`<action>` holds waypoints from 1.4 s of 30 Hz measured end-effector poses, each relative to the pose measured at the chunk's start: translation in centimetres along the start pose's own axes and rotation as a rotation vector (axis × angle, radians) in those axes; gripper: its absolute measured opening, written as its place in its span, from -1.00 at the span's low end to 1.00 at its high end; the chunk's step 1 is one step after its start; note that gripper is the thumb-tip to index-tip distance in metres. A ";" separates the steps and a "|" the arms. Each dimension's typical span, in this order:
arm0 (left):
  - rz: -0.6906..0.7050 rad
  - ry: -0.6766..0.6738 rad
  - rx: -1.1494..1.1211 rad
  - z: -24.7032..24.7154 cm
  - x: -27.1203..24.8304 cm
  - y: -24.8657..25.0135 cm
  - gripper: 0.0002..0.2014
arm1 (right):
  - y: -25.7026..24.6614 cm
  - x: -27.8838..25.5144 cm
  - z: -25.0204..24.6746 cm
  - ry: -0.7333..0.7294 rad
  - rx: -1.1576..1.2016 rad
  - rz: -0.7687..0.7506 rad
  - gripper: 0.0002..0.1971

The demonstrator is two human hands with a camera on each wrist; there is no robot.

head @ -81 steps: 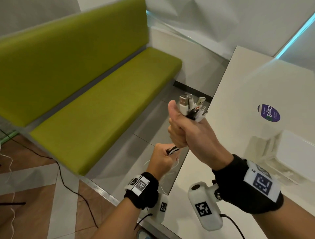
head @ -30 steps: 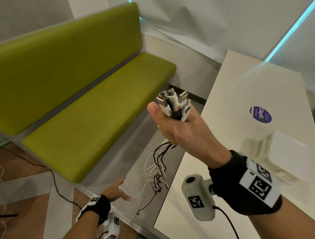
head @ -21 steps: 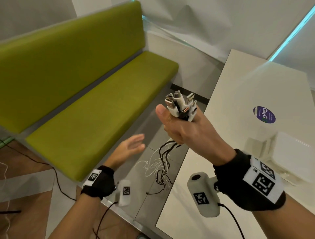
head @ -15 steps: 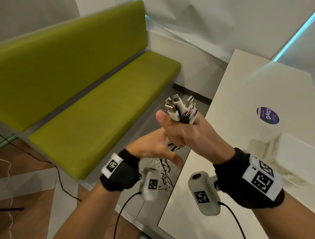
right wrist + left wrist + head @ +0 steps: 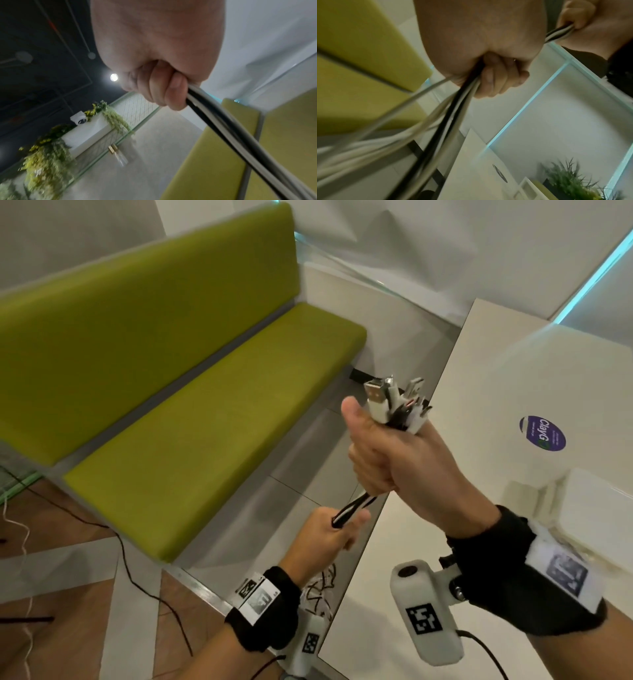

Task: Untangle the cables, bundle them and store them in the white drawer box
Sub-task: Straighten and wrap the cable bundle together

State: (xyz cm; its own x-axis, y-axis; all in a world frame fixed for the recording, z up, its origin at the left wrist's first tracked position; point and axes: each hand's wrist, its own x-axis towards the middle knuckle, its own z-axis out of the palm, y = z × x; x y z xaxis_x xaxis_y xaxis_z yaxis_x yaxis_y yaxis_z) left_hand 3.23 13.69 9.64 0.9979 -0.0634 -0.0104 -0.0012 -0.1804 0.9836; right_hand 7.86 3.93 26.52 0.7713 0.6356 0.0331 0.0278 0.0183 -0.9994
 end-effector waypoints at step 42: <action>0.058 -0.275 0.053 -7.9 -1.0 4.0 -0.58 | 2.9 0.9 -2.3 0.107 -0.608 0.147 -0.51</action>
State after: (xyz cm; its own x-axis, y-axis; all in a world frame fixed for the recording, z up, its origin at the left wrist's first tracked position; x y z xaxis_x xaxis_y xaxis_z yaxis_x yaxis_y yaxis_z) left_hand 2.70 20.78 15.01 0.9411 -0.3380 -0.0097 -0.0688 -0.2196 0.9732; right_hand 10.09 2.79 23.65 0.8530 0.5167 -0.0732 0.2482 -0.5251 -0.8141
